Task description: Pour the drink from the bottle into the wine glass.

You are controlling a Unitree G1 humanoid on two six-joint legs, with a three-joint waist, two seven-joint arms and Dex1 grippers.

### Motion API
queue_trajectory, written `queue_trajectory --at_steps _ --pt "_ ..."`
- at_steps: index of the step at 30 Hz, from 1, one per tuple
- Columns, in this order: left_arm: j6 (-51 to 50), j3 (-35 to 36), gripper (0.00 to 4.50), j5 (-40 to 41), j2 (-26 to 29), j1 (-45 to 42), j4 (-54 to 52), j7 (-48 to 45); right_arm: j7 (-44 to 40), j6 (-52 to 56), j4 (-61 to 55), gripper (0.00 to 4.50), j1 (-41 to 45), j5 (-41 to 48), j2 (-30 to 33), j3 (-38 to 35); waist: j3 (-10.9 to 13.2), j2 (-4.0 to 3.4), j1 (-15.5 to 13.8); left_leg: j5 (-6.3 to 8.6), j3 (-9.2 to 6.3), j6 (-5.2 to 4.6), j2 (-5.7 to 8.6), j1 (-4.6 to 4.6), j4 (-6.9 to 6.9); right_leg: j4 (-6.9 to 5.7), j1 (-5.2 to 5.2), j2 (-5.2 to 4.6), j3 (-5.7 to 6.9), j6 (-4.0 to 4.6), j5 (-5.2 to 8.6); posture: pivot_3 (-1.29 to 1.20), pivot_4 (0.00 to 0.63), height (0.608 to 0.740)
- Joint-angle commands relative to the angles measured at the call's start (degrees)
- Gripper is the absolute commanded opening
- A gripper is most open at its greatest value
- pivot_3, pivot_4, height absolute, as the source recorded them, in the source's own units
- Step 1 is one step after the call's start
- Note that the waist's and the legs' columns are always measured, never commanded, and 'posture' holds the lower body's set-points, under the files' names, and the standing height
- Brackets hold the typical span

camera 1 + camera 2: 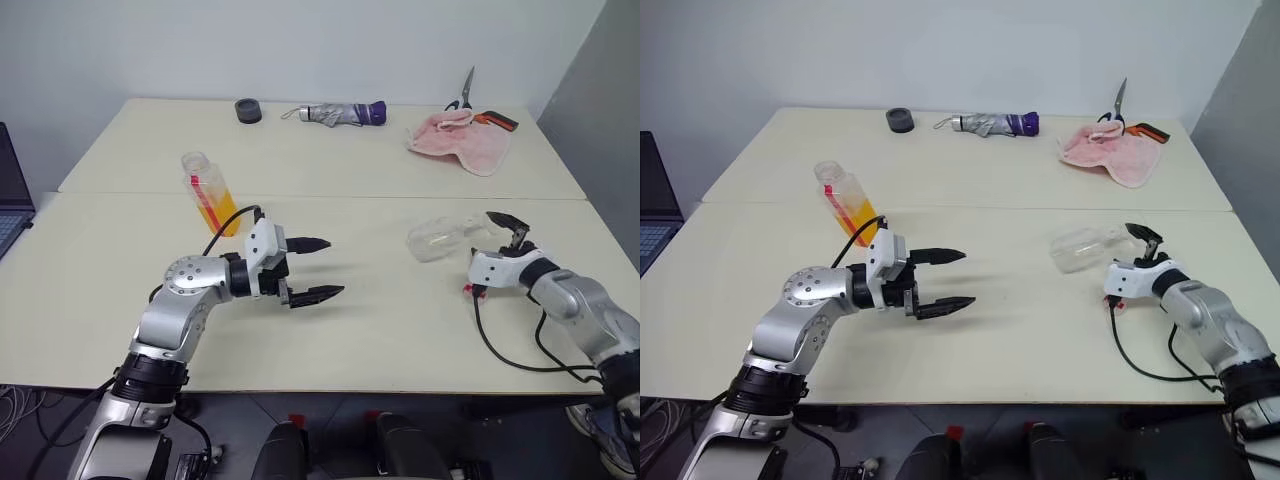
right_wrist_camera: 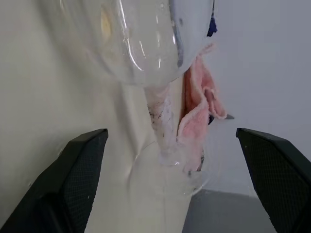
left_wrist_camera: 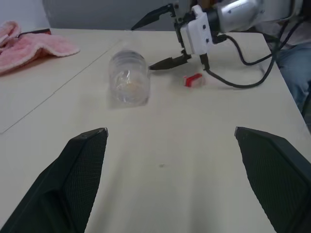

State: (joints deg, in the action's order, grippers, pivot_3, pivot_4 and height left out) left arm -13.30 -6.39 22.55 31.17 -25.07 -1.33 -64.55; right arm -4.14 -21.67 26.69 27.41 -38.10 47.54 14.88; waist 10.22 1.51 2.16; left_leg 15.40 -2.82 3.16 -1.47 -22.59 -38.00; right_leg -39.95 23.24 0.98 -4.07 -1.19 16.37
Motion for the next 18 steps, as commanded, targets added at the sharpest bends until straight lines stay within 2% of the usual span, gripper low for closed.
queue_trajectory --at_steps 1,12,15,18 --pt "0.75 0.31 4.48 0.08 -0.30 -0.96 -0.06 -0.44 5.49 -3.59 6.65 4.50 5.18 -4.20 -0.35 2.22 0.00 0.00 0.14 0.00 0.00 0.00 -0.01 0.01 0.00 0.00 0.00 0.01 -0.01 0.00 0.00 0.00 0.150 0.740" --pt "1.12 0.75 4.48 -0.21 -1.04 -1.36 0.18 0.52 15.51 -9.39 26.53 4.50 16.04 -10.03 -3.89 9.73 0.00 0.00 0.69 0.00 -0.01 0.00 0.01 0.00 -0.01 -0.01 0.00 -0.04 -0.01 0.01 -0.01 0.00 0.150 0.740" --pt "1.00 0.82 4.50 -0.19 -1.02 -1.20 -0.08 0.68 17.69 -10.37 29.44 3.90 17.27 -10.22 -5.25 10.78 -0.01 0.01 0.92 0.00 -0.01 0.00 0.01 0.01 -0.01 -0.02 -0.01 -0.04 -0.01 0.02 -0.01 0.00 0.150 0.740" --pt "0.96 0.90 4.50 -0.22 -0.89 -1.12 -0.12 0.71 18.64 -10.75 32.34 2.96 18.20 -10.83 -6.97 12.06 -0.01 0.01 1.11 0.00 -0.02 0.00 0.00 0.03 -0.01 -0.03 -0.03 -0.03 -0.01 0.02 -0.01 0.00 0.150 0.740"
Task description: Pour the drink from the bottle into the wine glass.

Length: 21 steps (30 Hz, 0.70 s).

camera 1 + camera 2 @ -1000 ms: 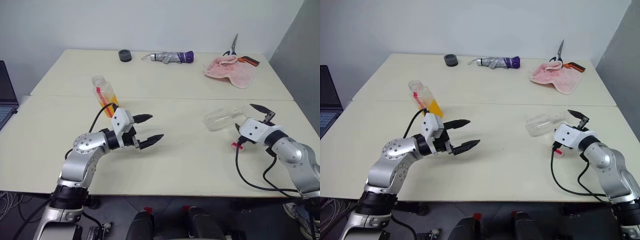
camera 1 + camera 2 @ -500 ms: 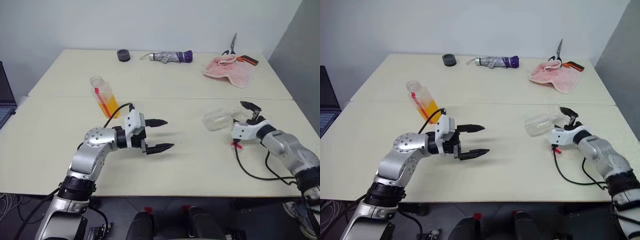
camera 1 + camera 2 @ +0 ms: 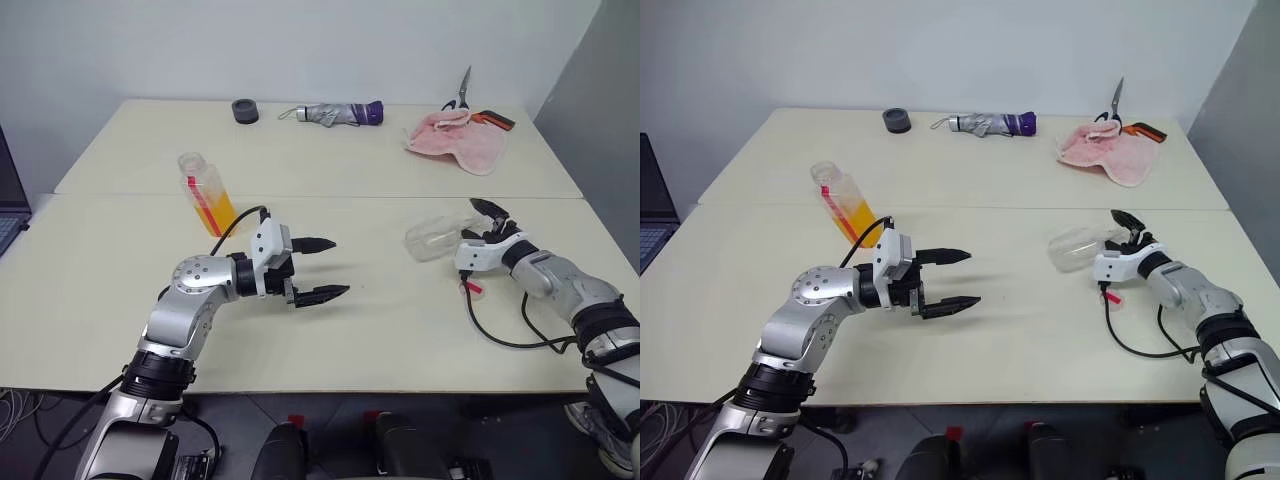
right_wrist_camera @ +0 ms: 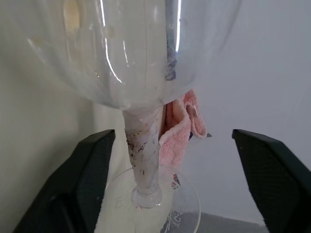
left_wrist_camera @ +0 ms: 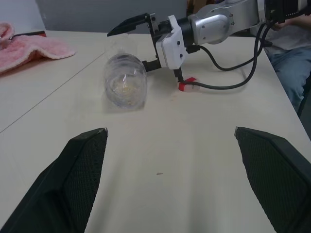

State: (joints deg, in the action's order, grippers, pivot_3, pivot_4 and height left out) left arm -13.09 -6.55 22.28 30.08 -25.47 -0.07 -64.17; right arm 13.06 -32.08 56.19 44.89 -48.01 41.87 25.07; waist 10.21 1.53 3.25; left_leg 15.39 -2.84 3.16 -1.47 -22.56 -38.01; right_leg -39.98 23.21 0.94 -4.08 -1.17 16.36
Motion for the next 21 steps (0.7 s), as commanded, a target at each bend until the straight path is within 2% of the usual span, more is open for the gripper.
queue_trajectory --at_steps 1,8,15,21 --pt "0.73 1.05 4.50 0.03 0.23 -0.72 -1.39 0.34 1.65 -0.37 3.66 2.63 1.05 -1.12 -1.86 2.27 0.00 0.00 0.04 0.00 0.00 0.00 0.00 0.01 0.00 0.00 -0.01 0.00 0.00 0.00 0.00 0.00 0.150 0.740" --pt "0.88 1.15 4.50 -0.29 0.40 -1.05 -0.97 0.33 2.61 0.09 8.79 0.16 4.02 -2.07 -5.50 5.20 -0.08 0.13 0.40 0.00 -0.02 0.00 -0.05 0.10 0.00 -0.05 -0.05 0.02 0.00 0.01 -0.01 0.00 0.150 0.740" --pt "0.98 1.94 4.50 -0.59 0.94 -0.64 -0.97 0.67 3.30 0.03 10.42 0.11 4.88 -1.53 -6.00 5.87 -0.15 0.24 0.56 0.00 0.02 0.00 -0.05 0.14 -0.03 -0.05 -0.08 0.02 -0.03 0.01 -0.01 0.00 0.150 0.740" --pt "-0.08 3.60 4.50 0.08 1.06 0.34 -1.18 2.91 2.51 -1.34 8.99 0.11 3.60 3.91 -4.31 1.70 -0.15 0.23 0.54 0.00 0.02 0.00 -0.04 0.14 -0.03 -0.05 -0.08 0.02 -0.03 0.01 -0.01 0.00 0.150 0.740"
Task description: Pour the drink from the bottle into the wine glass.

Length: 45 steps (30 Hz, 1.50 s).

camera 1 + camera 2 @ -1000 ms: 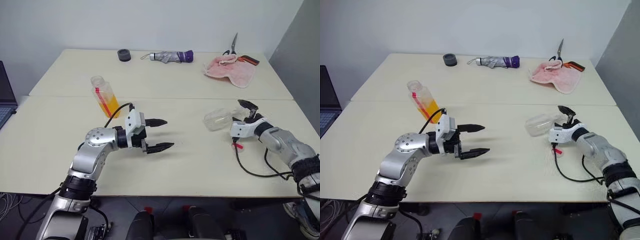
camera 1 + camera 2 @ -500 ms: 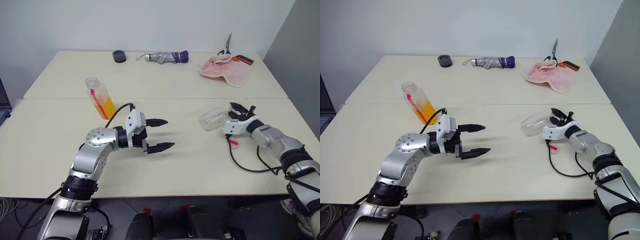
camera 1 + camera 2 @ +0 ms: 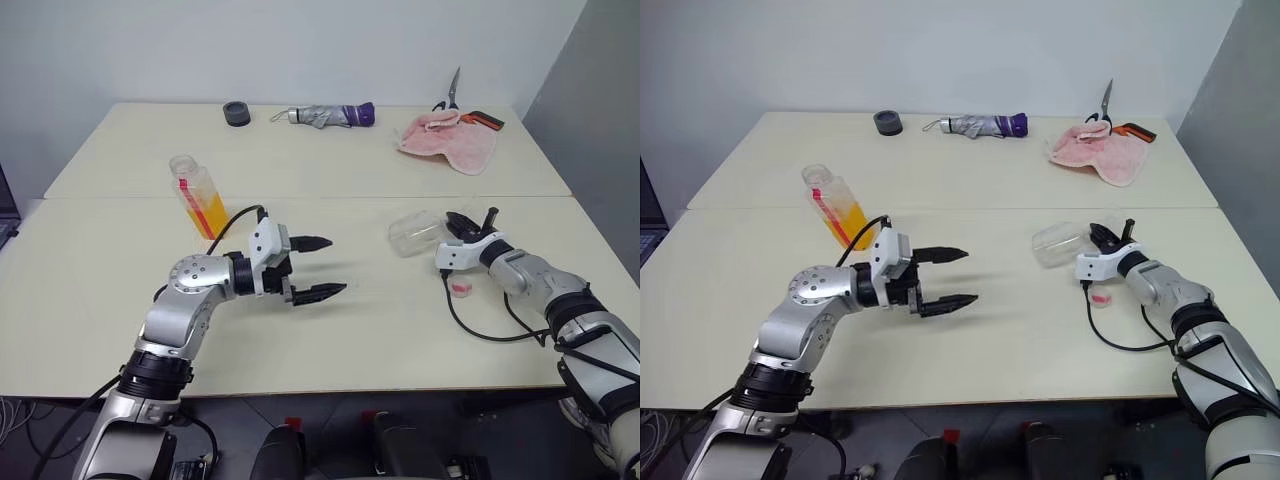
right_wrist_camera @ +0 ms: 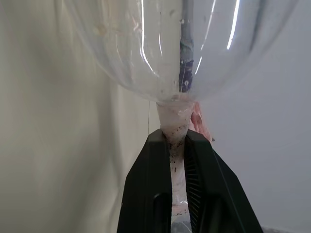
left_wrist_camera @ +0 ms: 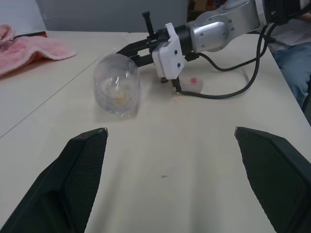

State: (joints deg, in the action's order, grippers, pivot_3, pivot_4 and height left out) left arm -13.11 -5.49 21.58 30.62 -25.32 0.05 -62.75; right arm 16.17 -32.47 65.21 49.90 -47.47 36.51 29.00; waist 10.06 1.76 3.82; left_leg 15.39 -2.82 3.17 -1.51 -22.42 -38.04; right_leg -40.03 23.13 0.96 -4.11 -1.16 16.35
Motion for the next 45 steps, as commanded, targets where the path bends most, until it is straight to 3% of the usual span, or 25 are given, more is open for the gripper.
queue_trajectory --at_steps 1,8,11,14,19,25,43,45 --pt "-0.40 3.21 4.50 0.99 0.50 0.45 -1.35 2.17 -0.78 -1.55 -0.93 0.11 -1.79 4.52 1.42 -3.16 0.00 0.00 -0.05 0.00 -0.01 0.00 0.00 -0.01 0.00 0.00 0.00 0.00 0.01 0.00 0.00 0.00 0.150 0.740" --pt "-4.27 7.54 4.50 3.25 0.66 3.15 -3.64 6.16 -6.38 -5.51 -13.44 0.11 -6.22 17.64 0.59 -12.09 0.03 -0.04 -0.18 0.01 -0.05 -0.01 -0.04 -0.17 0.06 0.06 0.09 -0.10 0.02 0.00 0.00 0.00 0.150 0.740" --pt "-6.43 9.17 4.50 4.34 0.95 5.37 -6.21 7.77 -16.10 -5.86 -21.81 0.11 -8.54 31.16 -5.41 -16.45 0.03 -0.03 0.53 0.01 -0.03 -0.01 -0.10 -0.15 0.07 0.05 0.09 -0.10 0.00 0.00 0.00 0.00 0.150 0.740" --pt "-8.45 10.40 4.50 5.42 1.44 7.02 -8.51 8.99 -27.90 0.48 -28.78 0.11 -9.94 44.31 -13.27 -18.70 0.04 -0.05 0.97 0.01 -0.15 -0.01 -0.17 -0.13 0.08 0.02 0.09 -0.11 0.06 0.00 0.00 0.00 0.150 0.740" --pt "-10.65 11.97 4.50 6.95 2.47 8.68 -11.41 10.35 -38.27 12.17 -30.66 0.11 -9.19 54.90 -24.46 -20.40 0.08 -0.12 0.77 0.00 -0.34 0.00 -0.25 -0.14 0.06 -0.05 0.05 -0.14 0.15 0.02 -0.01 0.00 0.150 0.740" --pt "-11.63 14.14 4.50 7.84 4.19 10.52 -13.06 11.26 -43.36 14.89 -22.44 0.11 -6.38 55.58 -30.81 -21.34 0.12 -0.18 0.21 0.00 -0.27 0.00 -0.14 -0.16 0.05 0.00 0.06 -0.20 0.18 0.01 -0.01 0.00 0.150 0.740" --pt "-10.99 19.17 4.50 8.65 8.36 10.78 -17.09 13.55 -46.92 13.64 -10.45 0.11 -3.26 52.08 -34.06 -23.46 0.13 -0.20 -0.38 0.00 -0.20 0.00 -0.16 -0.09 0.09 0.00 0.08 -0.14 0.16 0.02 -0.01 0.00 0.150 0.740" --pt "-10.59 19.12 4.50 8.58 8.73 10.02 -16.72 13.33 -47.20 13.55 -10.30 0.84 -3.12 52.08 -34.29 -23.63 0.13 -0.20 -0.37 0.00 -0.20 0.00 -0.15 -0.08 0.09 0.00 0.08 -0.14 0.17 0.02 -0.01 0.00 0.150 0.740"
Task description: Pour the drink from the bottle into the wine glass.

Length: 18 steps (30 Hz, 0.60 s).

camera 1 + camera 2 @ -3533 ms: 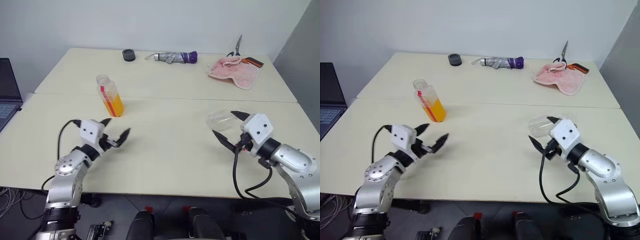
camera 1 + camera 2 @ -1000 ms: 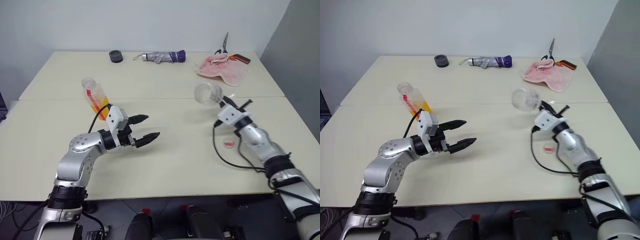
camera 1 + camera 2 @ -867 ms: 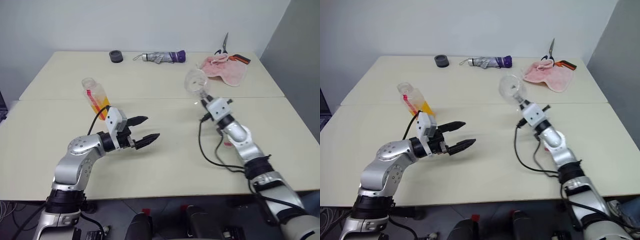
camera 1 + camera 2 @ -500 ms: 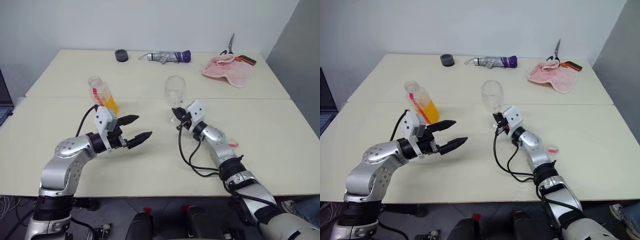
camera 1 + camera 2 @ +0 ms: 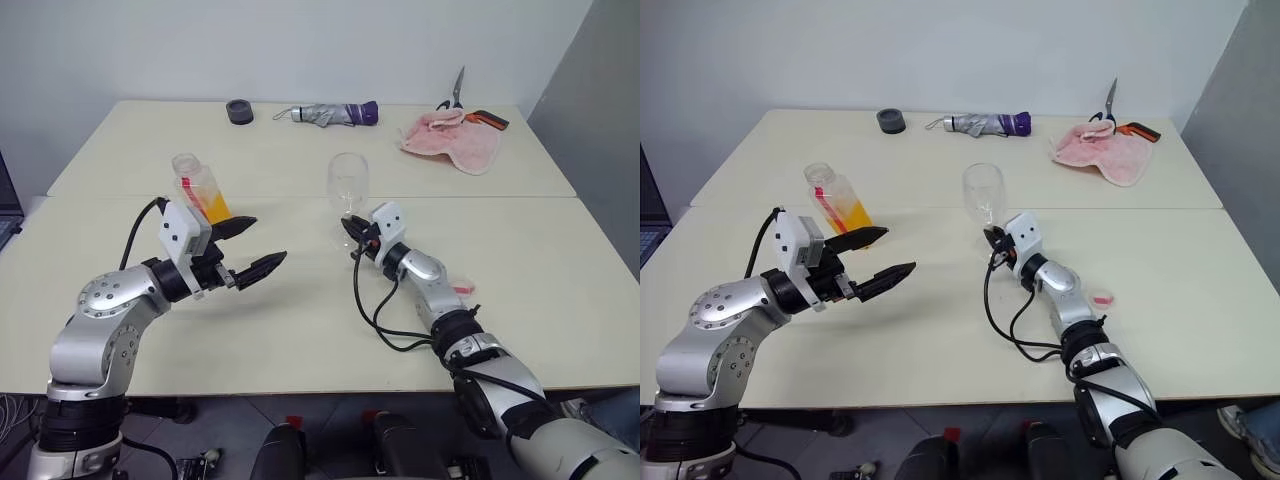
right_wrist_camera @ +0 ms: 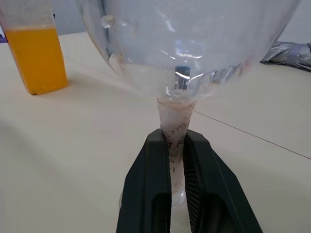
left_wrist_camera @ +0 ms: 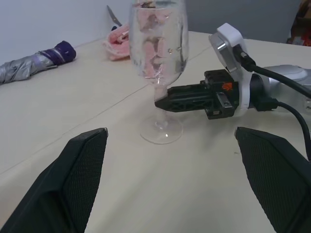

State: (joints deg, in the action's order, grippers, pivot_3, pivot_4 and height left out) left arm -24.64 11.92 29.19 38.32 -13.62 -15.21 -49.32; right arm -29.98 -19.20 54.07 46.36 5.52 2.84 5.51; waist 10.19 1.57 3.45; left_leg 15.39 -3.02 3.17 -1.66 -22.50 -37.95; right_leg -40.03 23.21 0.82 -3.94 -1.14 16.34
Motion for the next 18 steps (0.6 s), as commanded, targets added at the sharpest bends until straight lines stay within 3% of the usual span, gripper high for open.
queue_trajectory --at_steps 1,10,18 --pt "1.08 1.64 4.50 0.94 1.18 -2.00 -1.30 -0.23 -1.07 0.24 0.81 1.06 0.47 -0.94 -0.71 -0.18 0.00 0.00 0.00 0.00 0.00 0.00 0.00 0.00 0.00 0.00 0.00 0.00 0.00 0.00 0.00 0.00 0.150 0.740" --pt "2.81 0.84 4.50 0.44 0.84 -4.39 0.31 -0.85 -3.04 1.35 -1.51 4.31 -0.12 -0.44 -0.89 -0.50 0.01 -0.02 0.00 0.00 0.01 0.00 0.00 -0.02 0.01 0.01 0.01 0.01 0.00 0.00 0.00 0.00 0.150 0.740" --pt "4.16 0.06 4.50 0.05 0.02 -4.73 0.42 0.15 -6.48 5.45 -8.08 4.45 -3.42 0.26 0.55 -0.16 0.02 -0.02 -0.05 0.00 -0.02 0.00 -0.01 -0.04 0.01 0.01 0.01 0.01 0.01 0.00 0.00 0.00 0.150 0.740"
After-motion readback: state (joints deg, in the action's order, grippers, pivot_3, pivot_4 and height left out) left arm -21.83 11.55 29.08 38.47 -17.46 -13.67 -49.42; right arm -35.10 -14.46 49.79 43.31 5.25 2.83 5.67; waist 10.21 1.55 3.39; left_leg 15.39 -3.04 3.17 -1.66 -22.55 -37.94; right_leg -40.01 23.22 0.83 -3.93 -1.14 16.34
